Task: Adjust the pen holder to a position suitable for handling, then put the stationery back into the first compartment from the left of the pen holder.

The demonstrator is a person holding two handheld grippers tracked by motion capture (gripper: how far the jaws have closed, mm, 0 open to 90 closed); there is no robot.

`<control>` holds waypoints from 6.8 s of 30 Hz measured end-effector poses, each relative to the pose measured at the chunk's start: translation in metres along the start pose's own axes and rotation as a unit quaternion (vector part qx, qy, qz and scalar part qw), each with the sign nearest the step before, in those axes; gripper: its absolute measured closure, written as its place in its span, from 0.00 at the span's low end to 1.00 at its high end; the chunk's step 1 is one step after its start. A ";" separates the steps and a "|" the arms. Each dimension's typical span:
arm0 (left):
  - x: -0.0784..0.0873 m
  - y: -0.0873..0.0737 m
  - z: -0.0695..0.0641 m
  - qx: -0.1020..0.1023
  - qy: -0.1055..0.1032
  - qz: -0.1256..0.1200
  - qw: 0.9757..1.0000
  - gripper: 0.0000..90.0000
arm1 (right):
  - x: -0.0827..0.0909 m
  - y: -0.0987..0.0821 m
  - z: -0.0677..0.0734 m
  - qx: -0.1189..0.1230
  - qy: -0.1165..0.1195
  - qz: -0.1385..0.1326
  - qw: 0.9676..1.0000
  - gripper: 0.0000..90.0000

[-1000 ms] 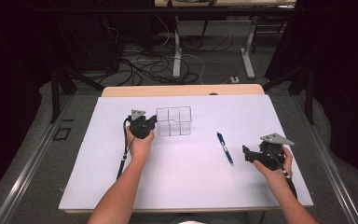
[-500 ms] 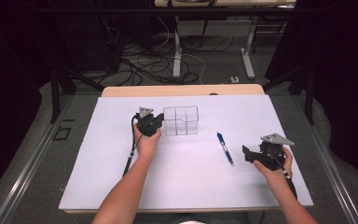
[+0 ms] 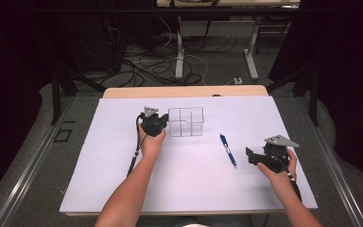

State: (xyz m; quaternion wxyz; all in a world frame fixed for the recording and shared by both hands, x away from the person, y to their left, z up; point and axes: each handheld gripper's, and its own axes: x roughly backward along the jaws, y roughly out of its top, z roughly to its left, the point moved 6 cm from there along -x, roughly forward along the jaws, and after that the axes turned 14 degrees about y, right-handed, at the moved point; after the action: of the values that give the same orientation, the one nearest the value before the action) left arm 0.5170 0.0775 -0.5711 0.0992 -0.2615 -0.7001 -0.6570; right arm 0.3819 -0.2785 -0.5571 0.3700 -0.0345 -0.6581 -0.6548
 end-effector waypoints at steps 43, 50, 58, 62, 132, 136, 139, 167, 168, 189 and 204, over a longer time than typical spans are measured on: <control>0.073 0.010 0.037 0.039 0.008 -0.026 0.999 0.43 | -0.004 0.008 0.023 0.002 0.007 0.007 1.000 0.03; 0.091 0.006 0.034 0.015 0.003 -0.034 0.999 0.37 | -0.009 0.008 0.029 -0.001 0.013 0.019 1.000 0.00; 0.112 -0.004 0.026 -0.030 -0.010 -0.022 0.999 0.36 | -0.005 0.015 0.035 -0.013 0.020 0.018 1.000 0.00; 0.123 -0.008 0.024 -0.022 -0.018 -0.021 0.999 0.30 | -0.005 0.021 0.042 -0.001 0.025 0.023 0.999 0.00; 0.149 -0.033 0.045 -0.018 -0.012 -0.023 0.999 0.01 | -0.070 0.041 0.059 -0.035 0.066 0.279 0.957 0.56; 0.149 -0.033 0.045 -0.018 -0.013 -0.023 0.999 0.01 | -0.074 0.037 0.057 -0.038 0.066 0.302 0.950 0.59; 0.149 -0.033 0.046 -0.021 -0.013 -0.021 0.999 0.01 | -0.078 0.035 0.058 -0.041 0.068 0.296 0.952 0.60; 0.148 -0.034 0.049 -0.018 -0.007 -0.022 1.000 0.01 | -0.082 0.021 0.046 -0.107 0.064 0.335 0.934 0.75; 0.148 -0.034 0.049 -0.019 -0.007 -0.020 1.000 0.01 | -0.086 0.019 0.047 -0.110 0.074 0.315 0.940 0.75; 0.147 -0.036 0.048 -0.021 -0.007 -0.016 1.000 0.01 | -0.087 0.015 0.045 -0.133 0.061 0.351 0.925 0.86; 0.147 -0.036 0.048 -0.021 -0.008 -0.016 1.000 0.01 | -0.087 0.015 0.044 -0.149 0.054 0.352 0.922 0.88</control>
State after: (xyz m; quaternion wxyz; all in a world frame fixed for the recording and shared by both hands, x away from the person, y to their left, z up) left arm 0.3847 0.1589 -0.5372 0.0775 -0.2570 -0.6914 -0.6708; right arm 0.4330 -0.1988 -0.5851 0.6026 -0.2833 -0.4771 -0.5736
